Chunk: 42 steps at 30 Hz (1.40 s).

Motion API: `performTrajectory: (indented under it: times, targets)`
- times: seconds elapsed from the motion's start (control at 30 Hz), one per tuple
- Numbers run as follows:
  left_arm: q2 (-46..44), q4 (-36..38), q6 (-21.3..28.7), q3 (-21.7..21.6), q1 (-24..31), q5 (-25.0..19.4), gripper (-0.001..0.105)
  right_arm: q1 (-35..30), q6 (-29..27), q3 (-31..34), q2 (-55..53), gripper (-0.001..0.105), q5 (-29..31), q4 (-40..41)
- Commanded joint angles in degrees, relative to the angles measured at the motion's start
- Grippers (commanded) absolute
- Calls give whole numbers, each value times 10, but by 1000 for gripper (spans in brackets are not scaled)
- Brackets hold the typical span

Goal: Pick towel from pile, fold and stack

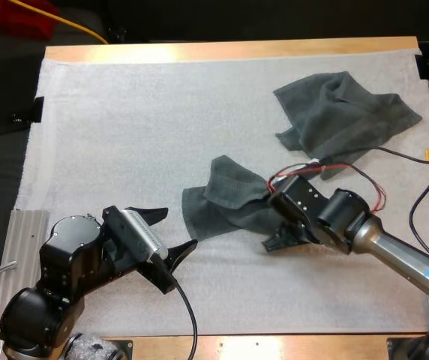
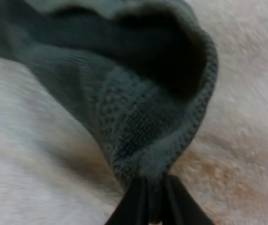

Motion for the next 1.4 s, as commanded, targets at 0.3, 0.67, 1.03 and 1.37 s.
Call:
performTrajectory:
  times: [0.3, 0.67, 1.03, 1.37]
  targets:
    - [27, -27, -69, 91, -2, -8, 69, -32, 10, 36, -3, 1, 17, -2]
    - [230, -57, -178, 95, -2, -41, 69, -32, 17, 36, -3, 1, 16, -2]
    - [373, -139, -227, 95, -2, -38, 69, -32, 17, 36, -3, 1, 13, -2]
    - [443, -203, -259, 95, -2, -22, 69, -32, 17, 36, -3, 1, 13, -2]
